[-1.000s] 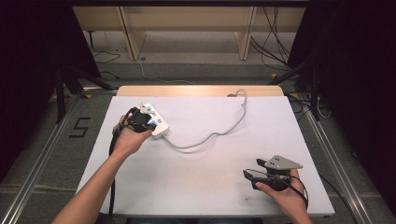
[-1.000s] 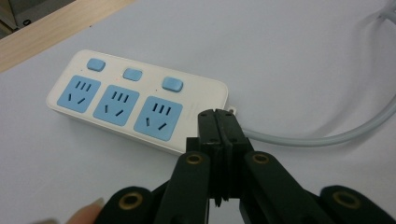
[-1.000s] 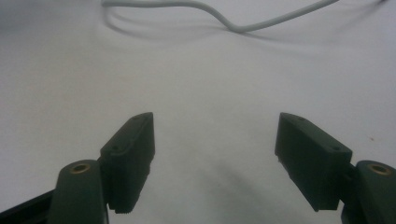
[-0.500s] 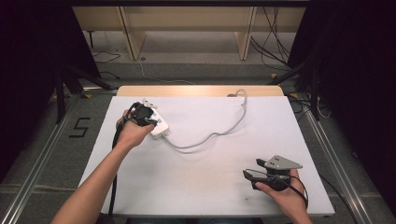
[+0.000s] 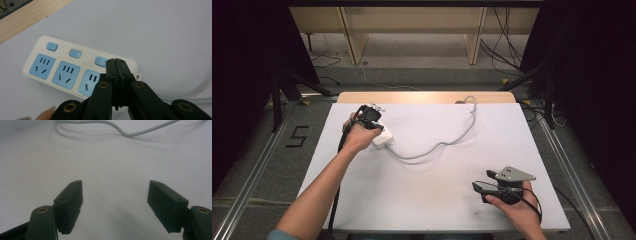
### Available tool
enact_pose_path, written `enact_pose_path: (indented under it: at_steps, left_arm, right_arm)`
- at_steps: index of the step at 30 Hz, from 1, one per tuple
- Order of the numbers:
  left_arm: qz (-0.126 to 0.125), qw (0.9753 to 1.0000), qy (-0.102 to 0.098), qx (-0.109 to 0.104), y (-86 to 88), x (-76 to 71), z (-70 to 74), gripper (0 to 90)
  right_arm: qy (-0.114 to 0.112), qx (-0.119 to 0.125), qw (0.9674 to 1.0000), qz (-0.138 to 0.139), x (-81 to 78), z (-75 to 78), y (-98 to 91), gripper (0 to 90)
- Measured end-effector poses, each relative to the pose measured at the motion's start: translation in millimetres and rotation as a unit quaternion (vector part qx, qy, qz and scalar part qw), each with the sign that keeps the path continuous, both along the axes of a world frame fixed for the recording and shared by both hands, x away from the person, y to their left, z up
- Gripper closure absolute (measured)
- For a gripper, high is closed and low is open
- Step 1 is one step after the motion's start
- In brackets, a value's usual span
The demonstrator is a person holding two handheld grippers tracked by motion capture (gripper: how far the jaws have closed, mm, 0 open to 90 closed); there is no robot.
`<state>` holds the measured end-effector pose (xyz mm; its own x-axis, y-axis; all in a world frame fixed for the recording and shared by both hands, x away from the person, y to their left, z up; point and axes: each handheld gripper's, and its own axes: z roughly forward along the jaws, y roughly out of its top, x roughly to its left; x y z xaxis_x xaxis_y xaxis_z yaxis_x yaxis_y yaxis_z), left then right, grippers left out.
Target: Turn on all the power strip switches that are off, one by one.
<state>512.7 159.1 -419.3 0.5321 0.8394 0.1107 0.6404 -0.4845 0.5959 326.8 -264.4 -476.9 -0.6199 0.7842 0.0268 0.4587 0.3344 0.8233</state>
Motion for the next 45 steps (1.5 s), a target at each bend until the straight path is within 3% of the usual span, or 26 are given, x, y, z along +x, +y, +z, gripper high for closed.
enact_pose_path:
  at_steps: [10, 17, 33, 40, 45]
  left_arm:
    - [0.000, 0.9999, 0.009, 0.009, -5.3, 14.9, 0.2, 89.7]
    - [0.009, 0.9997, 0.021, 0.010, -6.3, 23.3, -8.6, 89.7]
    - [0.021, 0.9991, 0.035, 0.014, -4.0, 34.9, -21.6, 89.7]
    - [0.024, 0.9991, 0.033, 0.010, -4.9, 37.3, -23.4, 89.7]
    - [0.020, 0.9989, 0.039, 0.018, -8.0, 38.9, -22.4, 89.7]
  right_arm:
    - [0.002, -0.001, 1.0000, 0.001, 0.2, -0.1, -0.2, 29.6]
    - [0.003, 0.000, 1.0000, 0.001, 0.2, -0.3, -0.5, 29.6]
    - [0.004, 0.000, 1.0000, 0.002, 0.2, -0.5, -0.7, 29.7]
    - [0.005, 0.000, 1.0000, 0.003, 0.2, -0.7, -0.4, 29.7]
    - [0.006, -0.001, 1.0000, 0.003, 0.1, -0.5, -0.4, 29.7]
